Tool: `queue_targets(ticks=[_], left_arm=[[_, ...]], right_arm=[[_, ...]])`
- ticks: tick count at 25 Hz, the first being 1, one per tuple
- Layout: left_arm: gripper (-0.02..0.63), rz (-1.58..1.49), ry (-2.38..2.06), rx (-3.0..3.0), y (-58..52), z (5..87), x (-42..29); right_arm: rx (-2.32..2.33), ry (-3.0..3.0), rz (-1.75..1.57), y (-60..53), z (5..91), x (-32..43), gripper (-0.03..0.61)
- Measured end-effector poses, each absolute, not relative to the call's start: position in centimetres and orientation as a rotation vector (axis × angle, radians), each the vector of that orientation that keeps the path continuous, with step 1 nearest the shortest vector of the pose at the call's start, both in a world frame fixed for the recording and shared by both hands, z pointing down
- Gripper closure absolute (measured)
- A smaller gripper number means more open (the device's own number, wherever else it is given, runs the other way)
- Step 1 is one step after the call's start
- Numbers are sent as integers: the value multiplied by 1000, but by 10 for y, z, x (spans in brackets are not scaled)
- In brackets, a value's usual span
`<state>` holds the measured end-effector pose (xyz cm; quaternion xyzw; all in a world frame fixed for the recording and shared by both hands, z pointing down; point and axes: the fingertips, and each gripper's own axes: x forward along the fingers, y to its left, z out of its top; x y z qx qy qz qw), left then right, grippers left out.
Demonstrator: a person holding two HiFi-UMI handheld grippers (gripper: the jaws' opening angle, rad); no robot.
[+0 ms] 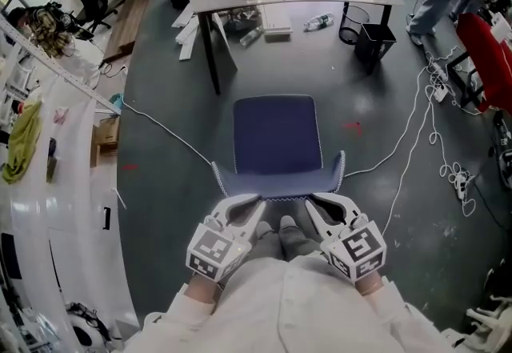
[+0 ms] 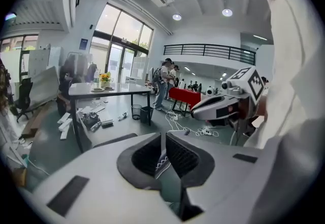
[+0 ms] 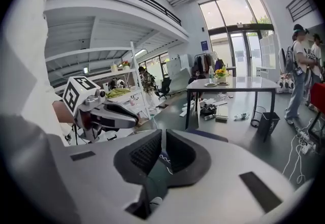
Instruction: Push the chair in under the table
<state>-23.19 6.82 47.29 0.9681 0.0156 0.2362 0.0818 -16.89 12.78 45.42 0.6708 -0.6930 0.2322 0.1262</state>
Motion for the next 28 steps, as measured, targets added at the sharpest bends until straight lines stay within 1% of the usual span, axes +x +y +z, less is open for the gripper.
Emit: queue_targets(ticks=[5, 7, 8, 9, 10, 12, 13, 14, 15, 16, 23, 28], left_arm=[[594, 818, 76, 2906, 66, 489, -240], [584, 854, 88, 2903, 66, 495, -243], [555, 871, 94, 2902, 66, 498, -244], [499, 892, 100, 2906, 66, 501, -245], [477, 918, 107, 2915, 66, 504, -246], [473, 973, 122, 2936, 65, 510, -248], [464, 996, 131, 2944, 65, 513, -248], [454, 1015, 138, 2949, 64, 515, -249], [450, 1028, 144, 2950, 64, 517, -249], [446, 1040, 150, 2950, 64, 519, -249], [416, 1174, 185, 2975, 61, 535, -250], [400, 1245, 197, 2996, 57, 546, -251]], right_arm=[[1880, -2017, 712, 128, 471, -174, 545], [1852, -1995, 693, 129, 475, -175, 543], [1843, -1977, 678, 129, 477, -174, 543], [1834, -1960, 665, 130, 480, -173, 541], [1823, -1947, 655, 130, 483, -173, 541], [1799, -1933, 648, 129, 487, -175, 539], [1787, -1927, 649, 128, 489, -176, 530], [1773, -1920, 650, 128, 491, -177, 506], [1759, -1912, 651, 128, 494, -177, 466], [1748, -1905, 651, 128, 497, -177, 453], [1693, -1798, 605, 133, 516, -169, 402], [1644, -1742, 579, 134, 529, -168, 390]])
